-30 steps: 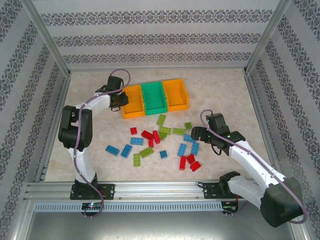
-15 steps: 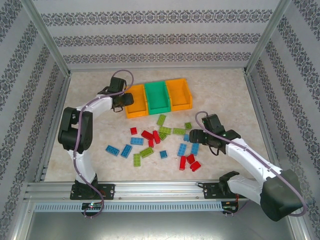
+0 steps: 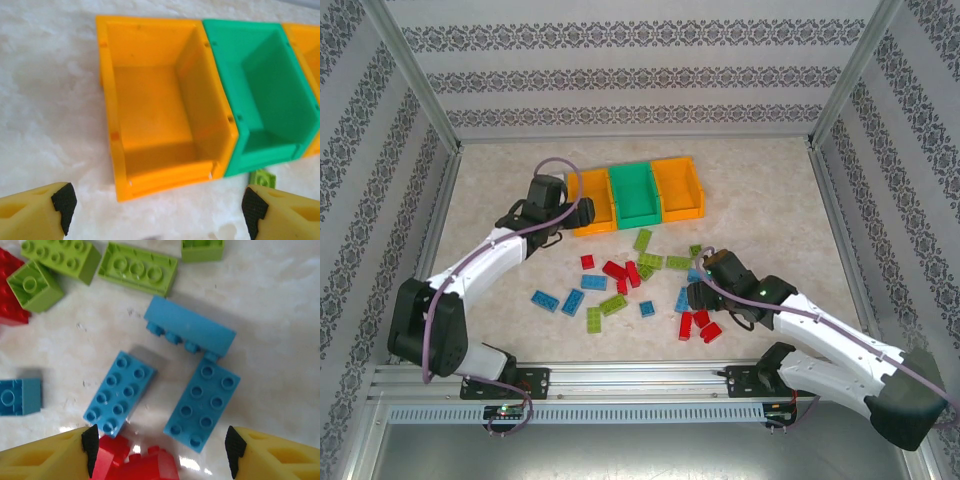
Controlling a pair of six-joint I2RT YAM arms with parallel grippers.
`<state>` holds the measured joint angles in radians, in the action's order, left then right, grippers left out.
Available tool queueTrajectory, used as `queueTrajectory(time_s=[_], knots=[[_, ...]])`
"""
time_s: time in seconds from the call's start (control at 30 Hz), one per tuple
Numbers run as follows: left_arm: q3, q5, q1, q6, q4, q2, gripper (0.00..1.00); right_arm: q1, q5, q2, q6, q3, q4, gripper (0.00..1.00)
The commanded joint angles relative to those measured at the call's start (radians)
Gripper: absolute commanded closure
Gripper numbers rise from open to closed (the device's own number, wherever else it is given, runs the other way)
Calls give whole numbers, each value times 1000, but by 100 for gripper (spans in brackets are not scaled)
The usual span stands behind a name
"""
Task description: Sort the legos into containers by color
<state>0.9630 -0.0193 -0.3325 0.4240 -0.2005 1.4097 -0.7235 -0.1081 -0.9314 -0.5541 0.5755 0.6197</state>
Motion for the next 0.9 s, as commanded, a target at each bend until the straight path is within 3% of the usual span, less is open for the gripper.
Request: queueTrajectory(time_s=[0.0, 0.2, 0.47, 0.87], knots=[[-52, -11, -40, -1, 18, -79, 10, -47, -52, 16, -80, -23, 95, 30], [-102, -60, -98, -6, 0, -194, 0, -146, -61, -37, -194, -21, 192, 28], [-146, -145, -152, -70, 28, -313, 0, -221, -87, -54, -247, -27, 224, 27], [-139, -160, -181, -90, 19, -323, 1, -271, -60, -132, -253, -22, 215, 28]])
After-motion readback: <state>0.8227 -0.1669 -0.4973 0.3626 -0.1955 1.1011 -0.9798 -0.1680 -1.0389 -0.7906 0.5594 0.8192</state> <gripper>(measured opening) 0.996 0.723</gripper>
